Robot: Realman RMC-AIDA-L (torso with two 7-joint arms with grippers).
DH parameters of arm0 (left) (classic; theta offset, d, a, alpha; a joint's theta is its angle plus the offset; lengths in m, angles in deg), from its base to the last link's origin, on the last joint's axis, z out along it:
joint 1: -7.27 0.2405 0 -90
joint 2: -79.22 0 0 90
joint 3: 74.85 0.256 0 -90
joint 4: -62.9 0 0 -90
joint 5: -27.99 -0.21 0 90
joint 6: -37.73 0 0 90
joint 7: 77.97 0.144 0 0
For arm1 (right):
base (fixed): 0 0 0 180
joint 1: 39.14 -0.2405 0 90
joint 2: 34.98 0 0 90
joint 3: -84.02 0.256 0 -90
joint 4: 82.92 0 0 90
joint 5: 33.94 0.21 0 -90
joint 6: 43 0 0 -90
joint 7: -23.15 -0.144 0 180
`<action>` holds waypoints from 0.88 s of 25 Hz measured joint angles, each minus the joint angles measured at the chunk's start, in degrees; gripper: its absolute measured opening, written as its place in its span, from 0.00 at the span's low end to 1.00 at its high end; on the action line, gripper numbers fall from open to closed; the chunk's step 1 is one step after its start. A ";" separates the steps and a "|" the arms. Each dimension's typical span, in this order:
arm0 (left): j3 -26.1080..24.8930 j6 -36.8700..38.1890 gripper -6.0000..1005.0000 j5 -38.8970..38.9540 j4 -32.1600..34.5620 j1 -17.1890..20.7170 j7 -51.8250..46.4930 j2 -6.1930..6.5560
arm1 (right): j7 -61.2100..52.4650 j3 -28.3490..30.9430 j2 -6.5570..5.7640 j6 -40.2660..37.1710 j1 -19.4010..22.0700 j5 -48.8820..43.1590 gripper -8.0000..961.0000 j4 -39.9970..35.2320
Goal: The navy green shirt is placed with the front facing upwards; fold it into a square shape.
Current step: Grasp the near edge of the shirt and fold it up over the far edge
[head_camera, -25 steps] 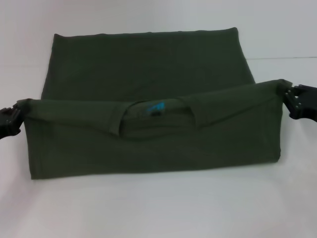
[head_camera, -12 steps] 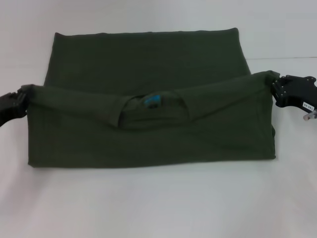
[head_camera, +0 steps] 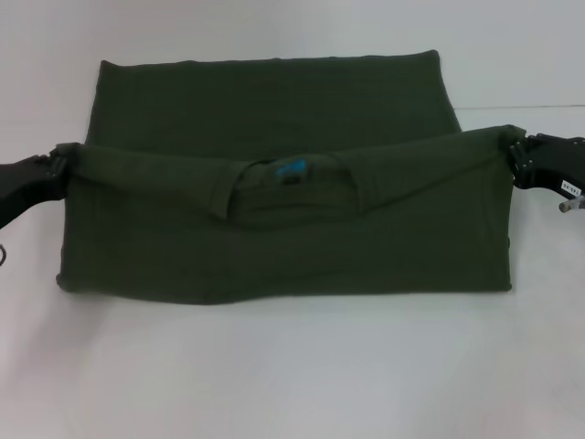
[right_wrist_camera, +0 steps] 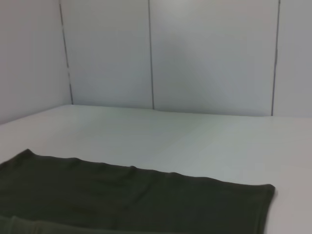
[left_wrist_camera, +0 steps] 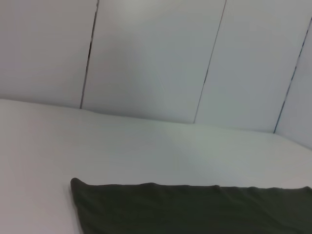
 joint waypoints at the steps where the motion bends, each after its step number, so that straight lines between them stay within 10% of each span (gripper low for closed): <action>1: 0.14 -0.79 0.06 0.00 0.00 -0.38 0.00 -0.08 | 0.05 0.00 0.02 0.34 -0.09 0.03 0.05 0.02; 22: 1.32 -11.51 0.06 0.44 -2.40 -5.10 2.76 -1.04 | 0.72 -3.54 1.07 11.06 -3.96 0.10 0.07 2.20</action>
